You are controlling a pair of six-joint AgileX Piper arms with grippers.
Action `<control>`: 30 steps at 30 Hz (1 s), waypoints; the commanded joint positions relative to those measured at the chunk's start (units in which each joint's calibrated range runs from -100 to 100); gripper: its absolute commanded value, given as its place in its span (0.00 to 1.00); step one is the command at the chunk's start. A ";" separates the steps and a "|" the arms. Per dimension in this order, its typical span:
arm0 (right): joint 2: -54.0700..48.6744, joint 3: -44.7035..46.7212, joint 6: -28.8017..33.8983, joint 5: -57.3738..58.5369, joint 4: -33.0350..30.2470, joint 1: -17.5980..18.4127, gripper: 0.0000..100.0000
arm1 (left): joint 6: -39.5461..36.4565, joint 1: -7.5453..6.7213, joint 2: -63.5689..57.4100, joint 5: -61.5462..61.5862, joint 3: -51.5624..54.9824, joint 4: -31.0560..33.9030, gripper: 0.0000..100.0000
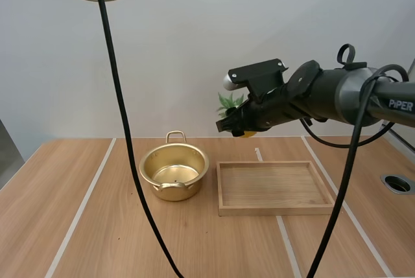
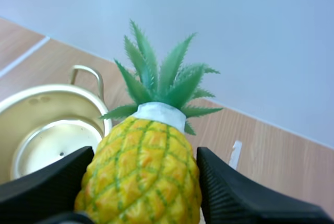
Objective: Open the pot, put the pineapple inside, and close it
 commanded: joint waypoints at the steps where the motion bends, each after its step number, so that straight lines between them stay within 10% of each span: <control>1: -4.56 -0.31 -0.30 0.59 0.10 0.02 0.00 | -0.43 0.09 -0.36 -1.38 -0.50 0.33 0.00; 30: -14.56 -0.31 -7.88 6.55 13.08 0.02 0.00 | -0.43 0.09 -0.36 -1.38 -0.50 0.33 0.00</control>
